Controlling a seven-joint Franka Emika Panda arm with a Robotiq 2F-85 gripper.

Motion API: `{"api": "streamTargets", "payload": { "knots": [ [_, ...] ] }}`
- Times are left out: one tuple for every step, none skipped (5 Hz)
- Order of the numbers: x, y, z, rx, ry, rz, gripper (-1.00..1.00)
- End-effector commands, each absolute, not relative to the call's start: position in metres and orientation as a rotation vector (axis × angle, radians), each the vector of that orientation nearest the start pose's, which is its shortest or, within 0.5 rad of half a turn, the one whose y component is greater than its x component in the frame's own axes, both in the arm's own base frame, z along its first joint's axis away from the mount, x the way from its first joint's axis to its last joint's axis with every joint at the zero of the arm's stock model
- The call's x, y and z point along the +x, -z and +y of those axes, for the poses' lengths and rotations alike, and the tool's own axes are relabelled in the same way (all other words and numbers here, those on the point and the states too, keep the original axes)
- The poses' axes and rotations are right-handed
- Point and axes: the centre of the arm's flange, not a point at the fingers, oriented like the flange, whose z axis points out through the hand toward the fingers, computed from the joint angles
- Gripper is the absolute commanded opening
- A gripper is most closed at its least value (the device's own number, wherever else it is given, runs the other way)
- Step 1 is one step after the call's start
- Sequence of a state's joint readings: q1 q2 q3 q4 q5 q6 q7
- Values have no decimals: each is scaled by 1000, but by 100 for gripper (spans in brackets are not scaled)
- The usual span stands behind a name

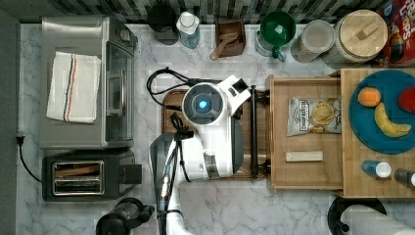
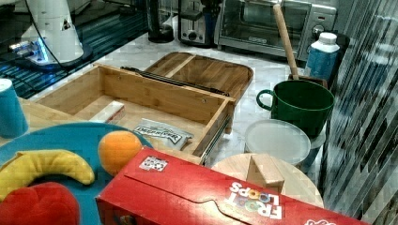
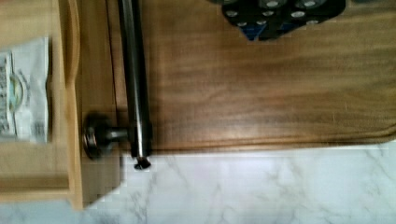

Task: Close the drawer.

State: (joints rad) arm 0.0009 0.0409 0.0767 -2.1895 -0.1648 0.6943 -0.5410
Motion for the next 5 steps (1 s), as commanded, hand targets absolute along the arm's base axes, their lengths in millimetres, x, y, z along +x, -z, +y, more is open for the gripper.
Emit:
{"api": "streamTargets", "payload": {
  "knots": [
    [541, -304, 9, -3228, -84, -161, -100],
    [542, -296, 2, -3219, -109, -167, -100],
    [543, -294, -4, -3230, -98, -192, -100],
    [547, -286, -21, -3228, -120, -206, -100],
    [552, -274, -47, -3202, -128, -241, -100]
  ]
}}
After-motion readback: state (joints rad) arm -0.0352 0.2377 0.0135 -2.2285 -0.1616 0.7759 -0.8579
